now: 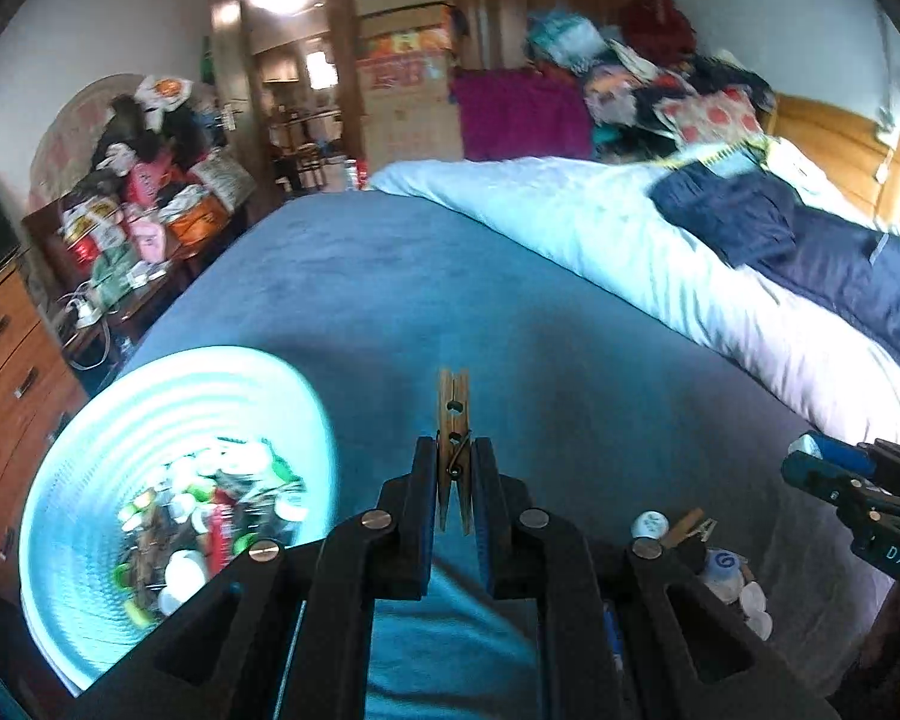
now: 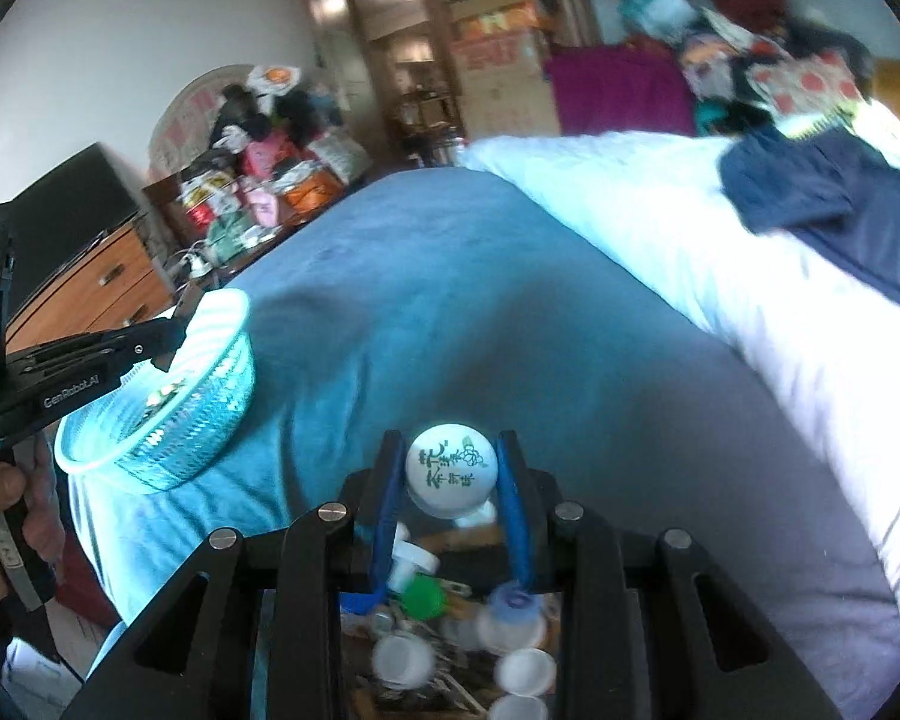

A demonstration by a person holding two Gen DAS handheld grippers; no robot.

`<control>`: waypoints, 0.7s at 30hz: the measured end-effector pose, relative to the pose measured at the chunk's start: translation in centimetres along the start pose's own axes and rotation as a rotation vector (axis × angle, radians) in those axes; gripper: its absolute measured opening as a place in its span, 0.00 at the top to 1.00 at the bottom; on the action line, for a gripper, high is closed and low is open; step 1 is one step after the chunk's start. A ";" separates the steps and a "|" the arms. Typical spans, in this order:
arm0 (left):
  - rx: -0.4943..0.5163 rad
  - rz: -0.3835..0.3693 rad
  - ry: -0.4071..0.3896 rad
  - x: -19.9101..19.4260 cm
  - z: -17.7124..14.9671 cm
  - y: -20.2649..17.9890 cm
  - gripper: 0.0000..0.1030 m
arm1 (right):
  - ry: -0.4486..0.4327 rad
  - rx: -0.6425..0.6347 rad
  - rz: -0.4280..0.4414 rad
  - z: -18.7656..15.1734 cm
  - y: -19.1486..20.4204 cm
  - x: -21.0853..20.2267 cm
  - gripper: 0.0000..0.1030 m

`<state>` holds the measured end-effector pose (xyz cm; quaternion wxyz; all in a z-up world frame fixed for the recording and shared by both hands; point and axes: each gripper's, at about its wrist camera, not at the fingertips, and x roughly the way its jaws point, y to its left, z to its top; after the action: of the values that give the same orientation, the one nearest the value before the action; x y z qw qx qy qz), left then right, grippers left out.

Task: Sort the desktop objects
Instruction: 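Carry the white cap and clothespin over the light-blue basket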

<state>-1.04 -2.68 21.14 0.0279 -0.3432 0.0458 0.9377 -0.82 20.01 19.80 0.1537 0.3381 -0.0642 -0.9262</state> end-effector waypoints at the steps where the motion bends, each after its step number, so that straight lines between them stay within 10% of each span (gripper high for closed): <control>1: -0.014 0.007 -0.002 -0.2 0.0 0.7 0.89 | 0.000 -0.009 0.007 0.4 0.7 0.1 0.72; 21: -0.171 0.115 -0.007 -3.3 -2.3 14.9 0.89 | -0.011 -0.168 0.097 6.4 14.5 3.5 0.72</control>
<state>1.71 -17.85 22.50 -0.0554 -0.3380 -0.0150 0.9394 -4.05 5.26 25.81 0.2259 0.3152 -0.0037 -0.9217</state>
